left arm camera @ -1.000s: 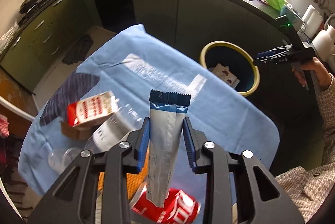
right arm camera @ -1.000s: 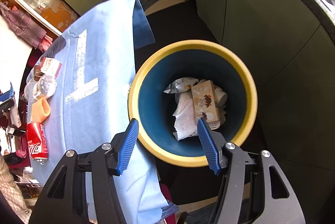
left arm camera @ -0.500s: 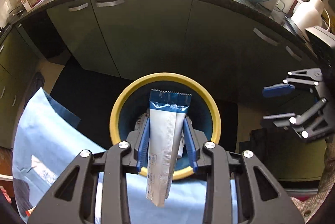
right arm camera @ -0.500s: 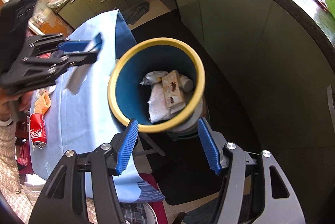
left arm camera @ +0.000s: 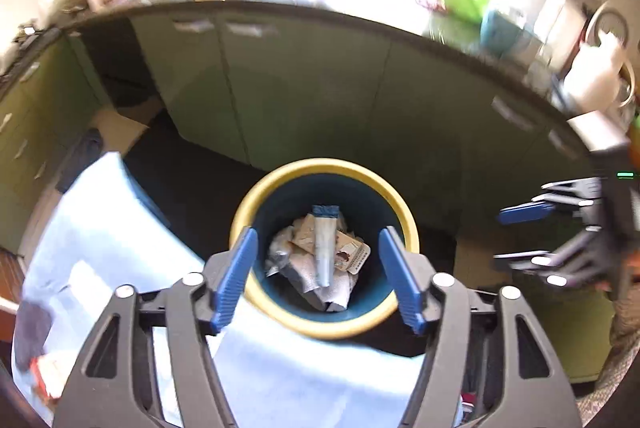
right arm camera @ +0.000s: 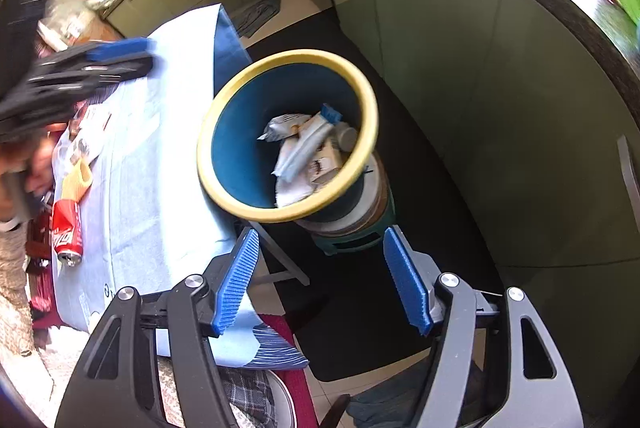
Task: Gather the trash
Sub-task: 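Carry the toothpaste tube over the bin and release it, then grasp the red cola can with the right gripper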
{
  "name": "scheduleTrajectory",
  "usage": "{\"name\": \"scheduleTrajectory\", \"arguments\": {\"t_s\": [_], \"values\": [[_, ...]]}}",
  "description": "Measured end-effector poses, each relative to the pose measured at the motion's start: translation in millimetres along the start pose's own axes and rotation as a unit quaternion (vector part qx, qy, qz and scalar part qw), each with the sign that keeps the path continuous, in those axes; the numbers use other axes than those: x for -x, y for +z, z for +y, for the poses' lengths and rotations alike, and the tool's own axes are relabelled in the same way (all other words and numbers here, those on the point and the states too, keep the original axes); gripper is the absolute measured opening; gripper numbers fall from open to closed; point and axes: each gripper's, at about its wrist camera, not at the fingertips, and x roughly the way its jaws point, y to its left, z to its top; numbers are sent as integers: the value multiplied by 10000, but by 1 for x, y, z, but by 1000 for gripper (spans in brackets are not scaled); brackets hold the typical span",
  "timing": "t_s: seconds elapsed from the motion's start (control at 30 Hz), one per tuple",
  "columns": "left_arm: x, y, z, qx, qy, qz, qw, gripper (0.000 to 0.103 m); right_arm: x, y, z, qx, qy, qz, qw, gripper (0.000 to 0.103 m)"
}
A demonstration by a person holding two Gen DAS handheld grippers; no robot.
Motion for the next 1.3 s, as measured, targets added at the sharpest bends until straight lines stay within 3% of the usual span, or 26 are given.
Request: {"name": "scheduleTrajectory", "arguments": {"t_s": [0.13,0.3,0.4,0.53,0.67,0.83,1.0,1.3], "values": [[80,-53,26,658,217,-501,9963,86,-17,7,49,543,47,330,9980,68],[164,-137,56,1362,928,-939,9818,95,-29,9,151,1537,441,633,9851,73],[206,-196,83,2017,1225,-1110,9654,96,-39,2,220,2062,862,975,9698,77],[264,-269,112,2828,1601,-1530,9333,96,-58,-11,314,2701,1240,1442,9439,77],[289,-311,119,3053,2076,-1628,9150,96,-81,-15,390,2918,1446,1800,9282,77],[297,-340,115,3176,2050,-1732,9095,96,-120,-7,438,2824,1056,2080,9305,81],[286,-349,116,3159,1863,-1728,9141,96,-146,-6,457,2635,962,2364,9303,82],[276,-353,118,3135,1741,-1733,9173,96,-174,-11,470,2646,452,2452,9316,83]]}}
